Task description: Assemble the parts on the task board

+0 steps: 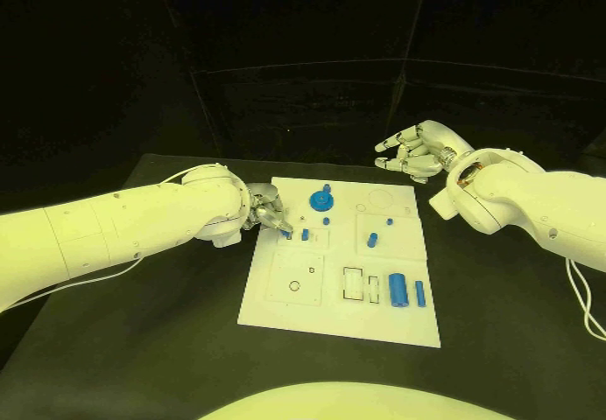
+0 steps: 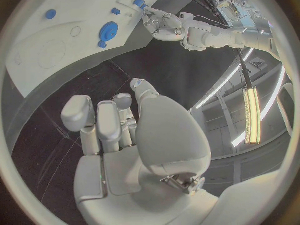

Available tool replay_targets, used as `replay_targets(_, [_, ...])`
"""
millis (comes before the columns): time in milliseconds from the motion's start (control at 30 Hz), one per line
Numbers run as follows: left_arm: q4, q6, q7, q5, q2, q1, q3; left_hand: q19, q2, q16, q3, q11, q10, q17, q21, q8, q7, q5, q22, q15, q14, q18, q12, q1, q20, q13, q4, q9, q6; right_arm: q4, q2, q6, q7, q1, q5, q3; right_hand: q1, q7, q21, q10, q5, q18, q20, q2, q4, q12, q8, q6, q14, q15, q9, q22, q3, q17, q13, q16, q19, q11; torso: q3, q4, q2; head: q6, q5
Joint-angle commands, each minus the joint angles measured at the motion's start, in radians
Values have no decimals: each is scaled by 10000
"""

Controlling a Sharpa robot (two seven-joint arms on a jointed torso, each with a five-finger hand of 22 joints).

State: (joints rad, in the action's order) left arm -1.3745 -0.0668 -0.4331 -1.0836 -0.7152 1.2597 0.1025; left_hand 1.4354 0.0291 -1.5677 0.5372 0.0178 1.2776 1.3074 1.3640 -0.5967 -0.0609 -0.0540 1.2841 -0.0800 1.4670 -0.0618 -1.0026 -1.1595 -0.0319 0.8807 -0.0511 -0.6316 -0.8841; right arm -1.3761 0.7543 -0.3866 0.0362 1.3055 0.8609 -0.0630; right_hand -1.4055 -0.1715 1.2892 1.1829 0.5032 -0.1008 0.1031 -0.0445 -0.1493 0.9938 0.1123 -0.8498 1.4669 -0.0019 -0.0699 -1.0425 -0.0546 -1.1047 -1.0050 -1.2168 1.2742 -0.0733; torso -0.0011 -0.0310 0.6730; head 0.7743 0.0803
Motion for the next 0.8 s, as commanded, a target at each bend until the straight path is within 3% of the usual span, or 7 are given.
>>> replay_targets(33, [-53, 184, 123, -300, -15, -24, 9, 53, -91, -31, 1179, 12, 63, 2634, 4, -31, 46, -56, 8, 33, 1038, -57, 31, -50, -20, 2, 1105, 7, -11, -26, 6, -309, 135, 17, -43, 6, -87, 30, 44, 88, 56, -62, -15, 29, -14, 58, 26, -16, 138, -49, -16, -9, -72, -7, -8, -51, 56, -5, -2, -3, 10, 20, -2])
replay_targets(433, [-127, -192, -23, -312, -9, -68, 12, 58, -74, -31, 1213, 14, 82, 2634, 7, -44, 49, -53, 13, 31, 1038, -56, 24, -34, -18, 0, 1117, 7, -19, 3, -26, -347, 147, 17, -93, 6, -90, 31, 46, 112, 49, -62, -18, 33, -16, 82, 32, -26, 141, -51, -16, -10, -83, 4, -20, -44, 60, -3, 5, -10, 4, 62, 12])
replay_targets(800, [-72, -162, -129, -312, 71, -81, 12, 58, -73, -31, 1214, 14, 82, 2634, 6, -45, 49, -53, 13, 31, 1038, -56, 24, -33, -18, 0, 1118, 7, -20, 15, -48, -460, 185, 16, -115, 6, -93, 32, 45, 119, 48, -63, -19, 34, -15, 88, 35, -30, 141, -52, -16, -7, -89, 11, -22, -38, 60, -2, 6, 5, 9, 65, 26])
